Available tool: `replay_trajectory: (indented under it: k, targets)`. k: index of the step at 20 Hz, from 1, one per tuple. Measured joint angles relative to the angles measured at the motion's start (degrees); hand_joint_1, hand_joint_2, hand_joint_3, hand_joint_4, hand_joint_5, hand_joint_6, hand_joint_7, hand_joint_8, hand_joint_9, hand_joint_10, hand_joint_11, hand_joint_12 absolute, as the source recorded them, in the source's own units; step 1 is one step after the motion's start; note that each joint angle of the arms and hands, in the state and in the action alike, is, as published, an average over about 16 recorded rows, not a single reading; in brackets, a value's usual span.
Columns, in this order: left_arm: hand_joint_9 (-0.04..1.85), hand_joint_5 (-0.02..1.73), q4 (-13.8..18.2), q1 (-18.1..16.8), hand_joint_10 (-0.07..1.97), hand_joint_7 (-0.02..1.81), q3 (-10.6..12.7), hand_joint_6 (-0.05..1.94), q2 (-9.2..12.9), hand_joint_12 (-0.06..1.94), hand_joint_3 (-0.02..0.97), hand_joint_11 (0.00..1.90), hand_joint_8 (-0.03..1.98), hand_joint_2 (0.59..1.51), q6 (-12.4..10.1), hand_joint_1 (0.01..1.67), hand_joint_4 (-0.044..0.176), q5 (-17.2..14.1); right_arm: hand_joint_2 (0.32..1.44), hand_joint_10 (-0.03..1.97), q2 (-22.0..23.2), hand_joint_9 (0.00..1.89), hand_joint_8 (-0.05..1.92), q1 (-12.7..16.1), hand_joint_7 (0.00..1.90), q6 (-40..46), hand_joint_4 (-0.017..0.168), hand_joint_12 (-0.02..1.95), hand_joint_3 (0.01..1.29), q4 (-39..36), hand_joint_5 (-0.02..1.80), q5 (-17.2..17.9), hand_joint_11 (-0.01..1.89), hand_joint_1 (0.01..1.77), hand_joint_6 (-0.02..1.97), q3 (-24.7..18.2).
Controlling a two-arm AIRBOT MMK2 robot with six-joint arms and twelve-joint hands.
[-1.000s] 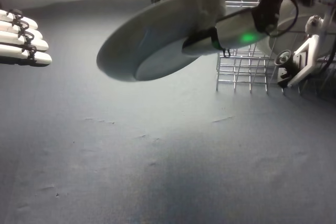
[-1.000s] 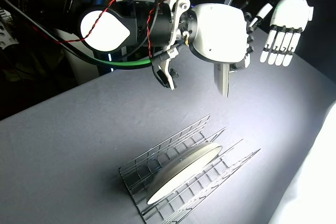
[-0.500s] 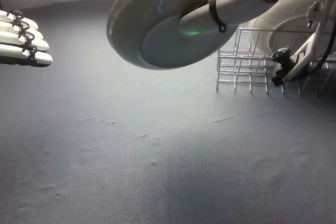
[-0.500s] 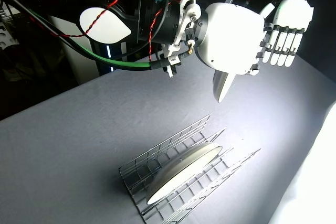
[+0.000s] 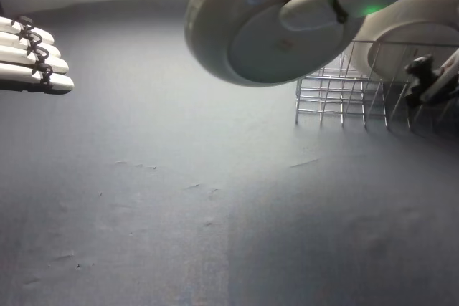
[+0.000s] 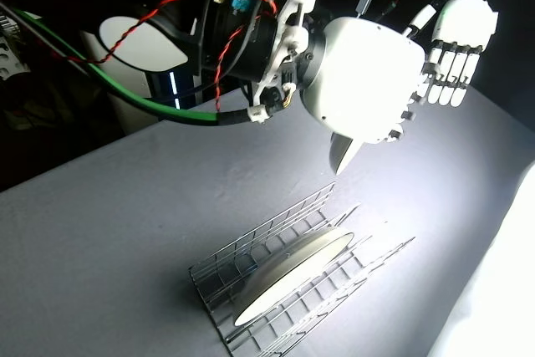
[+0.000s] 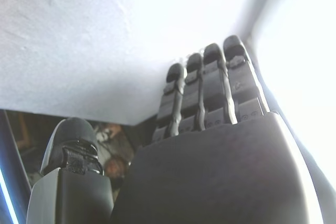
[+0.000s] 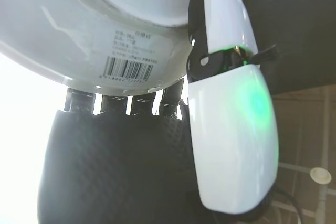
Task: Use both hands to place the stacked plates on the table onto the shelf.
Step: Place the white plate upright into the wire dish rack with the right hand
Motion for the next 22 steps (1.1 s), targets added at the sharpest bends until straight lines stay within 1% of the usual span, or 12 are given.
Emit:
replay_trajectory:
  k: [5,10,14,22]
  targets:
    - [0.09,0.08,0.22,0.00,0.02,0.08,-0.05,0.01,-0.11,0.10,0.008,0.04,0.00,1.165,-0.03,0.01,0.005,-0.11,1.00,1.21,2.17,0.94,0.98,-0.75,0.98,0.07,-0.007,1.57,0.01,0.14,0.94,-0.19,0.76,1.37,0.89,0.52]
    - [0.08,0.08,0.33,0.00,0.02,0.08,-0.07,0.01,-0.21,0.10,0.008,0.04,0.00,1.165,-0.15,0.01,0.005,-0.25,1.00,1.20,3.95,0.94,0.99,-2.61,0.97,0.05,-0.006,1.55,0.01,-0.55,0.94,0.69,0.77,1.37,0.87,1.12]
    - [0.08,0.08,0.40,0.00,0.02,0.08,-0.08,0.01,-0.22,0.10,0.008,0.04,0.00,1.165,-0.32,0.01,0.005,-0.36,1.00,1.19,4.81,0.94,0.97,-5.16,0.97,0.04,-0.007,1.50,0.01,-1.64,0.94,2.23,0.80,1.37,0.88,1.87]
    - [0.08,0.08,0.73,0.00,0.02,0.08,-0.15,0.01,-0.22,0.10,0.007,0.04,0.00,1.166,-0.61,0.01,0.005,-0.52,1.01,1.19,5.64,0.94,0.95,-11.76,0.97,-0.03,-0.008,1.45,0.01,-5.78,0.92,6.36,0.82,1.37,0.89,3.18]
